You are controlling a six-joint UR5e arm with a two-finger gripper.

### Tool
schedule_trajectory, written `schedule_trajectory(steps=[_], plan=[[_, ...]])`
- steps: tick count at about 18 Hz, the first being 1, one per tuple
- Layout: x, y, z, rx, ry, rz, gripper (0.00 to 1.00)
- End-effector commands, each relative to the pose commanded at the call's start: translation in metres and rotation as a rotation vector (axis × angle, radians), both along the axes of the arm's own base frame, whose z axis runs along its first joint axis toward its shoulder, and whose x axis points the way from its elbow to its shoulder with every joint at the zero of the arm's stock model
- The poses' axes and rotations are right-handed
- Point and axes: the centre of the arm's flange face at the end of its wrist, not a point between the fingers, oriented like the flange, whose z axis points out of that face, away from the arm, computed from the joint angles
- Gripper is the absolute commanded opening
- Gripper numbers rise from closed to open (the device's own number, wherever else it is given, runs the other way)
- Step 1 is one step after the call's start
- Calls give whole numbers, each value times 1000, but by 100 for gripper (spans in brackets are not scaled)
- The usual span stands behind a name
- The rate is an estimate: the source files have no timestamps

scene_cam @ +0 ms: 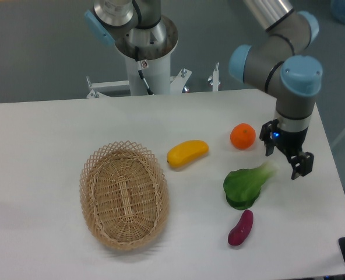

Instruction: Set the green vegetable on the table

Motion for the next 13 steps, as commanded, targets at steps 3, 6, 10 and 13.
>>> schedule_trajectory(steps=[3, 6, 10, 13], plan=[[-10, -14, 26, -9, -29, 26, 100], [-21, -26, 50, -10, -55, 49, 100], [-36, -43, 77, -10, -84, 80, 100], [-44, -53, 85, 61, -101, 98, 100]])
